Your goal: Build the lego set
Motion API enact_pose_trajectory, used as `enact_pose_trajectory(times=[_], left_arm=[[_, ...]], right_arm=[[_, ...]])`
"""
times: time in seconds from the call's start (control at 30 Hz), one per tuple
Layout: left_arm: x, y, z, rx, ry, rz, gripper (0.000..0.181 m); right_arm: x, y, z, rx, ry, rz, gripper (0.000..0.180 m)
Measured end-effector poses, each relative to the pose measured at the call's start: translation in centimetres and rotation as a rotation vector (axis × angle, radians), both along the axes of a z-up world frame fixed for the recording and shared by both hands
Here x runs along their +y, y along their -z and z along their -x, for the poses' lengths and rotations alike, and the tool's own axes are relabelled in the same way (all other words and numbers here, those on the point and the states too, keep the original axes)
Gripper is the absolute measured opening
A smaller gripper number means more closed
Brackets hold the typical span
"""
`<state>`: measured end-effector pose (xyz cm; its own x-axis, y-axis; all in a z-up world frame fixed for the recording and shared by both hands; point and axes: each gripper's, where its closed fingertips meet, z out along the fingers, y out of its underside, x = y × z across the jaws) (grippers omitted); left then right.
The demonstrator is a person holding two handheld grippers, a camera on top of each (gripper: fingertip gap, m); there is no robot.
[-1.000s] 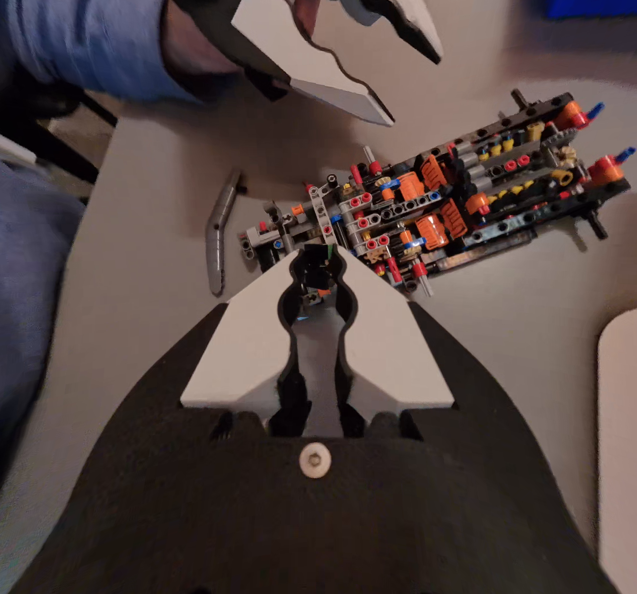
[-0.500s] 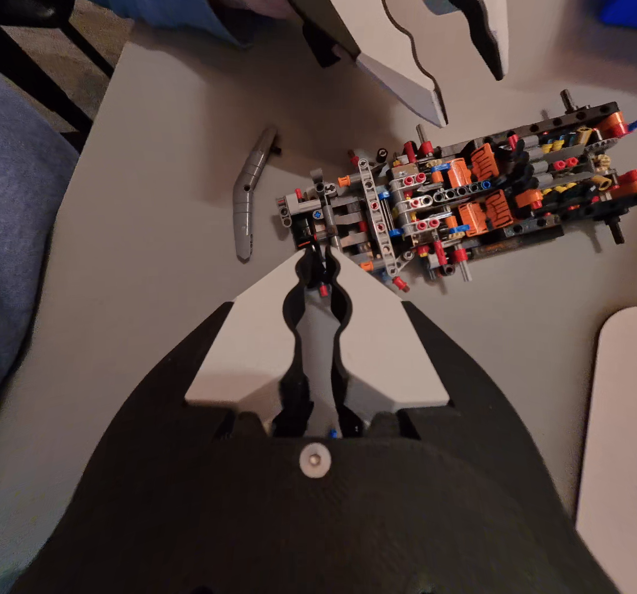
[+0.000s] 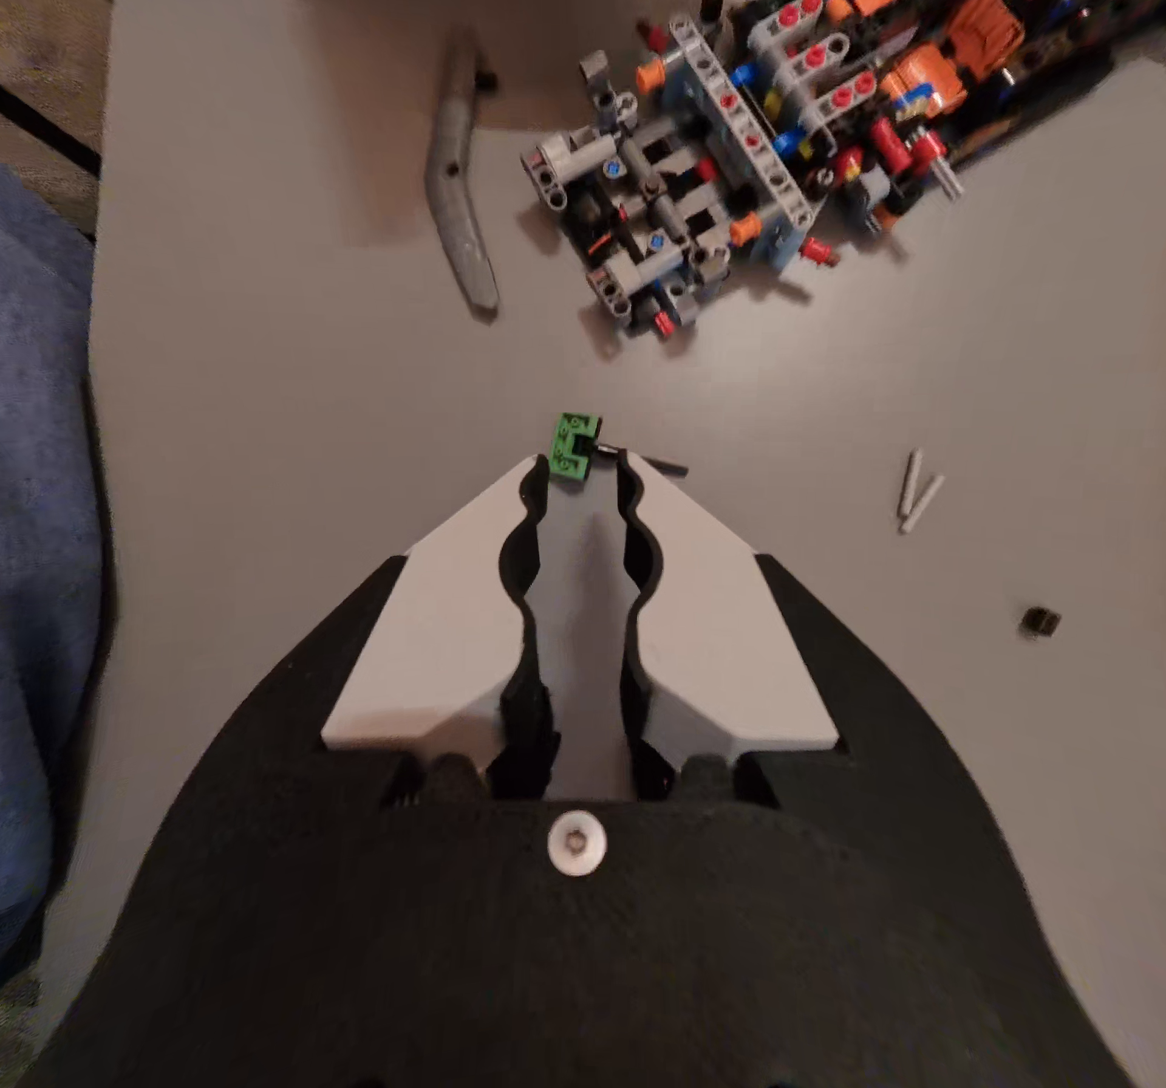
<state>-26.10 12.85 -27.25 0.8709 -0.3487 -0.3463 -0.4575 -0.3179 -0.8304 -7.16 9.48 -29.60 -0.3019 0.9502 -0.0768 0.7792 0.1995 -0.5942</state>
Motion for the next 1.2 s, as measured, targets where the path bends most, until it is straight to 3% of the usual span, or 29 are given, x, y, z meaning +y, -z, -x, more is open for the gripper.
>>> enact_pose_trajectory(times=[0.13, 0.3, 0.47, 0.87, 1.03, 1.2], left_arm=[[0.1, 0.1, -0.2, 0.006, 0.003, 0.004, 0.03], [-0.1, 0.0, -0.3, 0.031, 0.001, -0.005, 0.03], [-0.4, -0.6, -1.0, 0.05, 0.025, -0.022, 0.029], [-2.7, -0.7, -4.7, 0.155, 0.176, -0.028, 0.029], [-3.0, -0.6, -4.1, 0.142, 0.165, -0.026, 0.028], [-2.9, -0.8, -3.8, 0.124, 0.156, -0.031, 0.028]], right_arm=[[0.5, 1.1, -0.6, -0.04, 0.089, -0.056, 0.024], [-0.5, 2.2, 0.2, -0.041, 0.124, 0.04, 0.027], [-0.8, 2.7, 1.0, -0.026, 0.11, 0.0, 0.008], [-1.0, 1.8, 1.0, 0.034, 0.118, 0.02, 0.0], [-1.6, 1.9, 0.5, 0.036, 0.092, -0.034, 0.029], [-1.9, 2.7, 0.8, 0.024, 0.051, -0.161, 0.032]])
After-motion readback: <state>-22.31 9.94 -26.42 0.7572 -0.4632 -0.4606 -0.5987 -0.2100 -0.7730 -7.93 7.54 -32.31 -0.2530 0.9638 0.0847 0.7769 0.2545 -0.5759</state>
